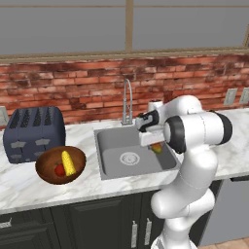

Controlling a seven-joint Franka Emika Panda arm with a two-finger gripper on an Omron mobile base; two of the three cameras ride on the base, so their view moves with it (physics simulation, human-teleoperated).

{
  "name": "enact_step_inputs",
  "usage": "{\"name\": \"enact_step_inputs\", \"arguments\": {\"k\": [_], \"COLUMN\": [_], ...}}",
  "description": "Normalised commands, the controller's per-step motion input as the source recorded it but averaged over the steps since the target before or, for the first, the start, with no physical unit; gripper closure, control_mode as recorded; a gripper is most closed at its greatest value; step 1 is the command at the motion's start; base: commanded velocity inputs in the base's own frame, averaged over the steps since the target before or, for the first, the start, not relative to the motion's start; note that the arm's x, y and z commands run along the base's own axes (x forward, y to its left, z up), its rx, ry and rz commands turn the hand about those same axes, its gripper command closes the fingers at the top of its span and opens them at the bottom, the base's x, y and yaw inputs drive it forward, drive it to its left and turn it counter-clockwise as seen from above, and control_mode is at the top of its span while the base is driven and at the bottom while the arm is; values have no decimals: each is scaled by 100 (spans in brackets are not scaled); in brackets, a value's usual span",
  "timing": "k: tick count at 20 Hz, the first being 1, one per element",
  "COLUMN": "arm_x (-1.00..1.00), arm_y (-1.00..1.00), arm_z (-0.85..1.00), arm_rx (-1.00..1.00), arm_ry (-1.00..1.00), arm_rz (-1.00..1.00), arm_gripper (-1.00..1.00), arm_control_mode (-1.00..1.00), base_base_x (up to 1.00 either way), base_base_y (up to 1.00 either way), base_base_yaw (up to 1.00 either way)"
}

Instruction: There is a mixed pile of frozen fruits and vegetables on the counter. Locate all the frozen vegetables and place the items in a bowl on the counter. Take all the frozen fruits and defrost them in a running sink.

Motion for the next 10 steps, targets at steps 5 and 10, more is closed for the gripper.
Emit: {"name": "enact_step_inputs", "arguments": {"k": [5, 10], "arm_x": [15, 29], "arm_y": [1, 7], "arm_z": [-31, -28], "arm_rx": [0, 0], "arm_ry": [0, 0], "arm_rz": [-3, -1], "arm_gripper": [100, 100], "arm_control_mode": [-100, -100], "base_base_x": [0, 0], "base_base_y": [0, 0], "base_base_yaw": [0, 0]}}
